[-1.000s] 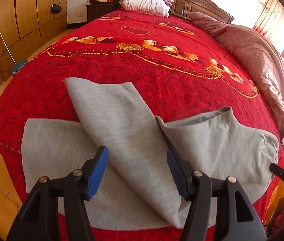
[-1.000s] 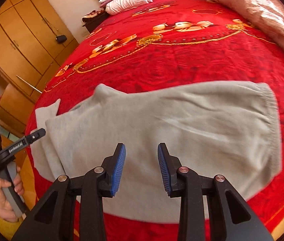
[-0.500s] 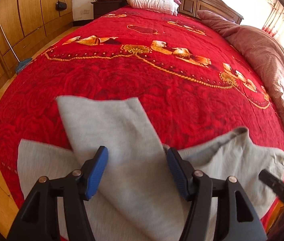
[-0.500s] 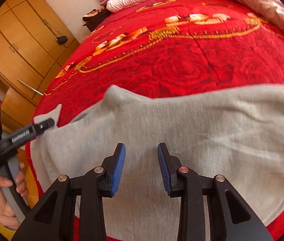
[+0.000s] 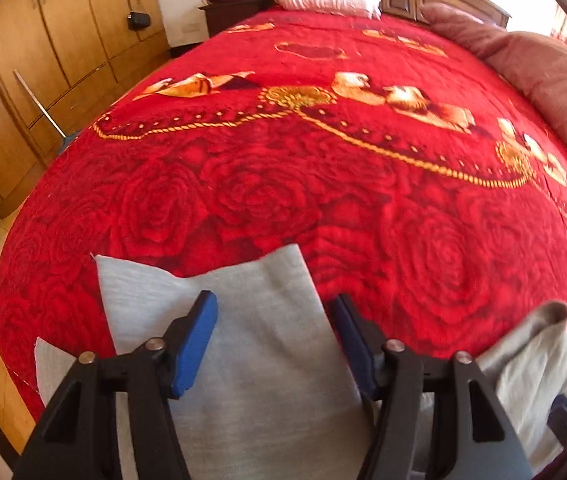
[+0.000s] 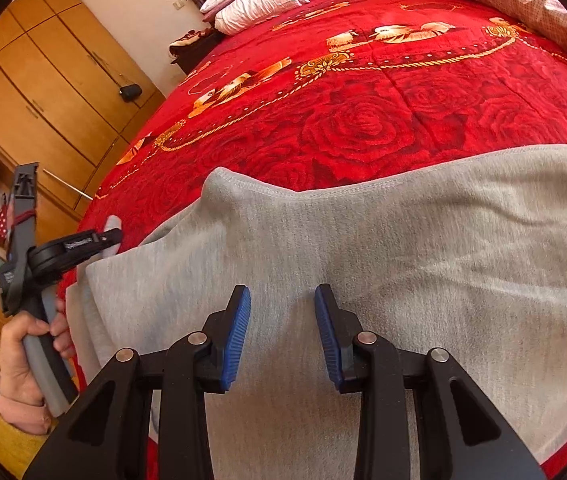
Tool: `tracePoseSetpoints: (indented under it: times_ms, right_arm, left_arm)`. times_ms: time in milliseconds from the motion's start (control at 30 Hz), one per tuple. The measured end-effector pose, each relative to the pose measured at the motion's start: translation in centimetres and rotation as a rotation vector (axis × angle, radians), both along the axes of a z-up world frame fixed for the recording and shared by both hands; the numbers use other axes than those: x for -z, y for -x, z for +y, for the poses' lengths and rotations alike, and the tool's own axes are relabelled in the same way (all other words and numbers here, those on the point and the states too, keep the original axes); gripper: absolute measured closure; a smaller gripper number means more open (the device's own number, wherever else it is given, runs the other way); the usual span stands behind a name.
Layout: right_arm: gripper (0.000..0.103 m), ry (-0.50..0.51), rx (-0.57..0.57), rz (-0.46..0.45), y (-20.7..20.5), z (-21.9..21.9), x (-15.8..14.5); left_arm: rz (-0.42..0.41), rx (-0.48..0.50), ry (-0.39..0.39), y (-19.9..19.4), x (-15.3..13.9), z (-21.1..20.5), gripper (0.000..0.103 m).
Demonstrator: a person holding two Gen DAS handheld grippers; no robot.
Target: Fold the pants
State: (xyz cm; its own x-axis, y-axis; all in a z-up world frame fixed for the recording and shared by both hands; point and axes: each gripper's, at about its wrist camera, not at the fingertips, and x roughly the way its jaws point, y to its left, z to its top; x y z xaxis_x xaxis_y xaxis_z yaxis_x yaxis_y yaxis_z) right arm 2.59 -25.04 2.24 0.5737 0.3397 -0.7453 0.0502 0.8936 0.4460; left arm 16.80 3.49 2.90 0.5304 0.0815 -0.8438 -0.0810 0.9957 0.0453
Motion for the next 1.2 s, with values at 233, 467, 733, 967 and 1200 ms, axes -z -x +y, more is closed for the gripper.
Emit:
tracePoseSetpoints:
  times_ms: [233, 467, 733, 967, 1200]
  right_arm:
    - [0.068, -0.003, 0.000, -0.003, 0.0, 0.0, 0.1]
    - [0.067, 0.033, 0.000, -0.008, -0.1, 0.6, 0.0]
    - [0.060, 0.066, -0.017, -0.020, -0.1, 1.2, 0.1]
    - [0.051, 0.115, -0.044, -0.043, 0.0, 2.1, 0.1]
    - [0.047, 0.109, -0.049, -0.062, 0.2, 2.3, 0.3]
  left_arm:
    - [-0.059, -0.023, 0.161, 2.0, -1.9, 2.9, 0.098]
    - [-0.146, -0.075, 0.243, 7.7, -5.2, 8.0, 0.099]
    - [-0.136, -0.169, 0.211, 13.4, -4.7, 13.1, 0.099]
    - [0.005, -0.204, 0.215, 15.5, 0.8, 15.3, 0.099]
    - [0.050, -0.216, 0.318, 16.9, 4.6, 14.3, 0.086]
